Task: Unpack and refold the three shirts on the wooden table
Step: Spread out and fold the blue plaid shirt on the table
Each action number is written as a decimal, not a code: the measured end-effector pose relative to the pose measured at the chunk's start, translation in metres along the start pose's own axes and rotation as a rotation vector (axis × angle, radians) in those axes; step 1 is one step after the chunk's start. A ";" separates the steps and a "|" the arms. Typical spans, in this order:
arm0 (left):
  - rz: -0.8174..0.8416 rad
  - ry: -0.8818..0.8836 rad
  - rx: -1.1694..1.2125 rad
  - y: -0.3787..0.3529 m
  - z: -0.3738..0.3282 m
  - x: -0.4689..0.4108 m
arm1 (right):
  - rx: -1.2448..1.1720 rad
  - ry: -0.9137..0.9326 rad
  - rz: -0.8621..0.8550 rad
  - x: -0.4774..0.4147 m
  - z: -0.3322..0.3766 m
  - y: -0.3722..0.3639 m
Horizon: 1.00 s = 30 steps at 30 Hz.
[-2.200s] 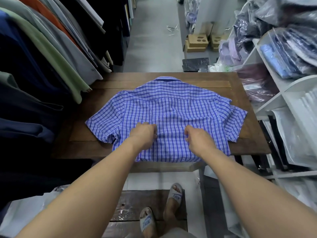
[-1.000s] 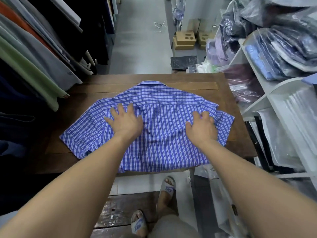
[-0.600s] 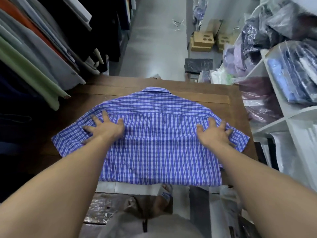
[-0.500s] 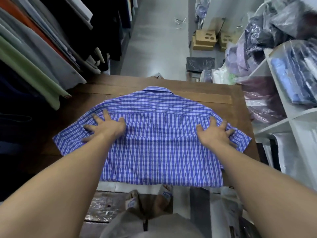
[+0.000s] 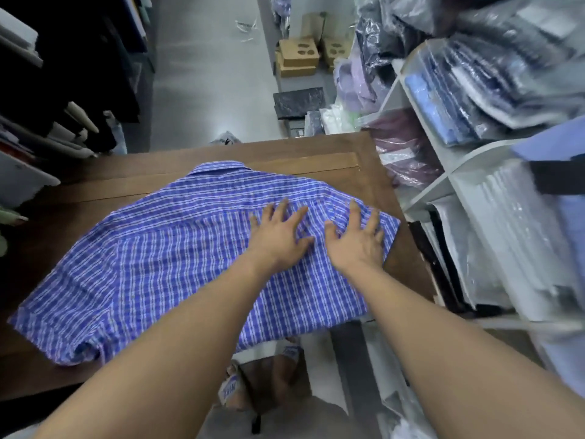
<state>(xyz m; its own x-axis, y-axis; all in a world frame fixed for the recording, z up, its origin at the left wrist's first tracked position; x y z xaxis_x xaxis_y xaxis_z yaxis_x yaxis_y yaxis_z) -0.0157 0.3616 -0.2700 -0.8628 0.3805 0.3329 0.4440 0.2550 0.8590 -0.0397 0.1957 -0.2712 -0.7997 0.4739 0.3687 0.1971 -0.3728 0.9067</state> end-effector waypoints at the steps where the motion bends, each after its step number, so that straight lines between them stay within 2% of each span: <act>1: 0.056 0.020 -0.019 -0.005 -0.002 -0.004 | 0.019 0.006 0.015 -0.002 -0.008 0.001; 7: 0.166 0.108 -0.063 0.001 0.005 -0.015 | 0.252 0.098 0.084 -0.005 -0.056 0.002; 11: 0.194 0.186 -0.066 0.009 -0.020 -0.021 | 0.309 0.122 0.100 -0.006 -0.064 0.001; 15: 0.124 0.001 -0.056 -0.002 -0.052 -0.028 | 0.332 0.215 0.030 -0.002 -0.061 0.000; 19: 0.269 -0.007 -0.167 -0.020 -0.041 -0.025 | 0.365 0.233 0.102 -0.009 -0.076 0.000; 23: 0.273 -0.027 -0.156 -0.020 -0.028 -0.025 | 0.384 0.237 0.130 -0.016 -0.081 0.003; 25: 0.259 -0.037 -0.156 -0.022 -0.027 -0.023 | 0.375 0.234 0.125 -0.016 -0.078 0.005; 27: 0.204 -0.048 -0.127 -0.021 -0.026 -0.018 | 0.319 0.233 0.049 -0.015 -0.070 0.010; 30: -0.071 -0.017 -0.046 -0.011 -0.017 -0.007 | 0.175 0.296 -0.167 -0.009 -0.043 0.021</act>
<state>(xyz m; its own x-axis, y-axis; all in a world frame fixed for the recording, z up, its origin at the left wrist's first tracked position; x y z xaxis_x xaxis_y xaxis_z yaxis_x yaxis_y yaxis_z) -0.0184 0.3411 -0.2758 -0.8874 0.3782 0.2638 0.3696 0.2412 0.8973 -0.0528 0.1494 -0.2637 -0.9531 0.2564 0.1609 0.1235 -0.1561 0.9800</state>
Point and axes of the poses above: each hand's wrist, its own x-axis away from the middle knuckle, its own y-axis out of the back of the hand, z = x × y, the point moved 3 cm from there along -x, towards the middle knuckle, and after that the axes turned 6 degrees about -y, right-handed, at the moved point
